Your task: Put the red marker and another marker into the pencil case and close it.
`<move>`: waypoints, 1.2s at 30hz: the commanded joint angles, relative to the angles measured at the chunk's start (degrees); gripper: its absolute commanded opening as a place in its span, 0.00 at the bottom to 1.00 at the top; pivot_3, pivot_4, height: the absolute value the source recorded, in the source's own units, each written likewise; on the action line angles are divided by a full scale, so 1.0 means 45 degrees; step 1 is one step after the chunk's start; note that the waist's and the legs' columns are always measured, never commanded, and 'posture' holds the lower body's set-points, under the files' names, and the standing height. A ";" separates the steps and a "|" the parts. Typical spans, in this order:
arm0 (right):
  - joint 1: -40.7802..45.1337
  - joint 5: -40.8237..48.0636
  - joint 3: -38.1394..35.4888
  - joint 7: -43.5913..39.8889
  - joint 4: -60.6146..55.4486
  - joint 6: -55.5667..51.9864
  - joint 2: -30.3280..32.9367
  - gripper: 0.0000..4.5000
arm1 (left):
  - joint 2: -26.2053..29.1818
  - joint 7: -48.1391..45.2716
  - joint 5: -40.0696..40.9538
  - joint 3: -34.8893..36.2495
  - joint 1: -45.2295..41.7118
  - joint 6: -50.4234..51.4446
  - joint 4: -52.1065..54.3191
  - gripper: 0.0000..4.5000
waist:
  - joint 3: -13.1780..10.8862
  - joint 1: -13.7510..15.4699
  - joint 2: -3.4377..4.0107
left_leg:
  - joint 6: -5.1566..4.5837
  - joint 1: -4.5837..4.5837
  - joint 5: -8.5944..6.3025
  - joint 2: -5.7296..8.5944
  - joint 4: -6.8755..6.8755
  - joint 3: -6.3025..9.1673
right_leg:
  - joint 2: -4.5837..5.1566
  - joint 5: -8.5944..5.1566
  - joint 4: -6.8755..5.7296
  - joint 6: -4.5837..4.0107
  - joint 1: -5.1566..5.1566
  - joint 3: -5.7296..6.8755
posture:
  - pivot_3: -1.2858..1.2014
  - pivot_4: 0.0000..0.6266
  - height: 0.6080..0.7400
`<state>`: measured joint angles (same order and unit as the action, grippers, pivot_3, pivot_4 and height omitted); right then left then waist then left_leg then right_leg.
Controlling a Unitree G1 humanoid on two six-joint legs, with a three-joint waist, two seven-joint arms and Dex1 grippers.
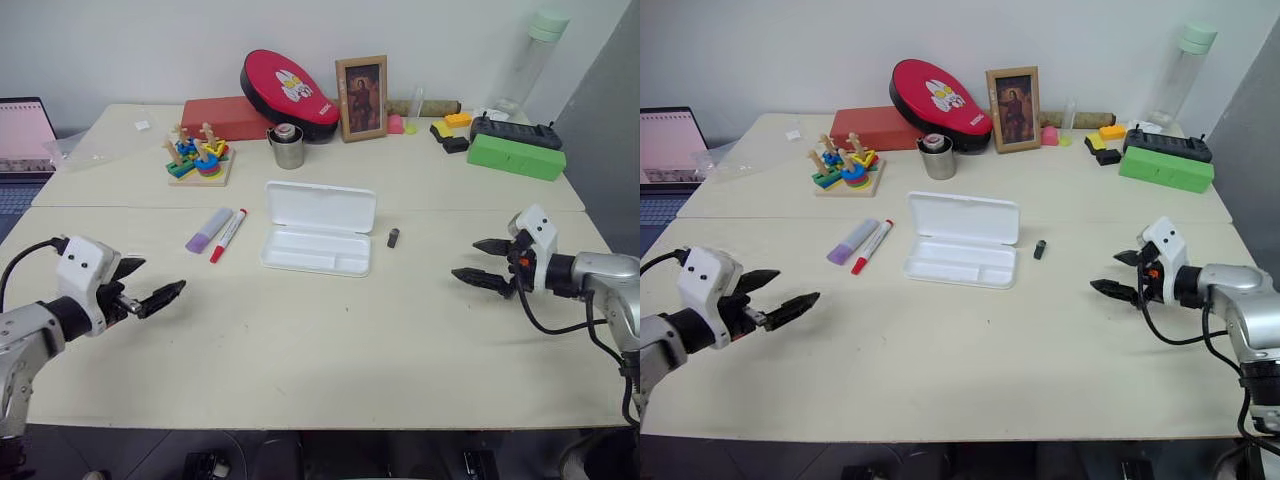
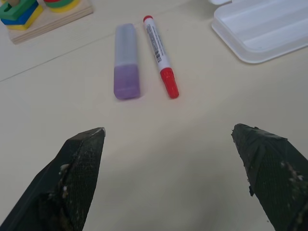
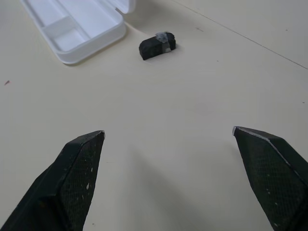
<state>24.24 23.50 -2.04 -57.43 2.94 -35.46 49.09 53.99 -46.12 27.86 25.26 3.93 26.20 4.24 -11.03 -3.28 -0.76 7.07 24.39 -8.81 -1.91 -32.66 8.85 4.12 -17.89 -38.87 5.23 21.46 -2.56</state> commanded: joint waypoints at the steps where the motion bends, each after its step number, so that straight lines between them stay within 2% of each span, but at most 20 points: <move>1: 0.0395 0.0217 -0.0240 -0.0157 -0.0380 -0.0269 0.0089 1.00 | 0.0395 -0.0298 -0.0133 0.0666 0.0182 0.0074 0.0332 1.00 | -0.0001 0.0006 -0.0001 | 0.0000 0.0001 0.0000 0.0000 0.0000 0.0000 | 0.0001 -0.0001 0.0000 0.0002 0.0000 0.0001 | 0.52 0.24 1.00; 23: 0.0044 0.0252 -0.0361 0.0091 -0.0673 -0.0570 -0.0219 1.00 | 0.0211 -0.0519 -0.0779 -0.0087 0.0077 0.0596 0.0784 1.00 | -0.0001 0.0004 -0.0001 | 0.0000 0.0004 0.0000 0.0000 -0.0002 0.0000 | 0.0002 0.0001 -0.0003 0.0001 0.0003 0.0002 | 0.52 0.24 1.00; 28: 0.0088 0.0258 -0.0260 0.0011 -0.0908 -0.0571 -0.0327 1.00 | 0.0124 -0.0588 -0.0589 0.0288 0.0192 0.0736 0.1012 1.00 | -0.0001 0.0011 -0.0002 | 0.0001 0.0005 0.0000 0.0000 -0.0002 0.0000 | 0.0002 0.0001 -0.0003 0.0000 0.0003 0.0002 | 0.52 0.24 1.00; 33: 0.0893 0.0933 0.0218 -0.0507 -0.1813 -0.0982 -0.0948 1.00 | -0.0393 -0.0703 0.0055 0.0050 -0.0254 0.0734 0.1563 1.00 | -0.0004 -0.0011 0.0003 | 0.0000 0.0003 0.0000 0.0000 -0.0003 -0.0001 | 0.0001 0.0002 -0.0006 0.0000 0.0003 0.0000 | 0.52 0.24 1.00; 36: 0.1796 0.0891 0.1427 -0.0641 -0.2176 -0.1091 -0.1985 1.00 | -0.1085 -0.0835 0.0489 -0.1147 -0.0630 0.0848 0.2776 1.00 | -0.0003 -0.0014 0.0002 | 0.0001 0.0003 0.0000 -0.0002 -0.0009 0.0000 | 0.0001 0.0004 -0.0012 -0.0001 0.0002 0.0001 | 0.52 0.24 1.00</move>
<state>30.21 26.56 1.53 -59.10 -3.69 -40.50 41.74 50.38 -49.33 27.95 22.85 2.30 29.91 11.90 -11.05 -3.34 -0.75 7.08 24.41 -8.81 -1.92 -32.71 8.85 4.13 -17.87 -38.92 5.23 21.45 -2.55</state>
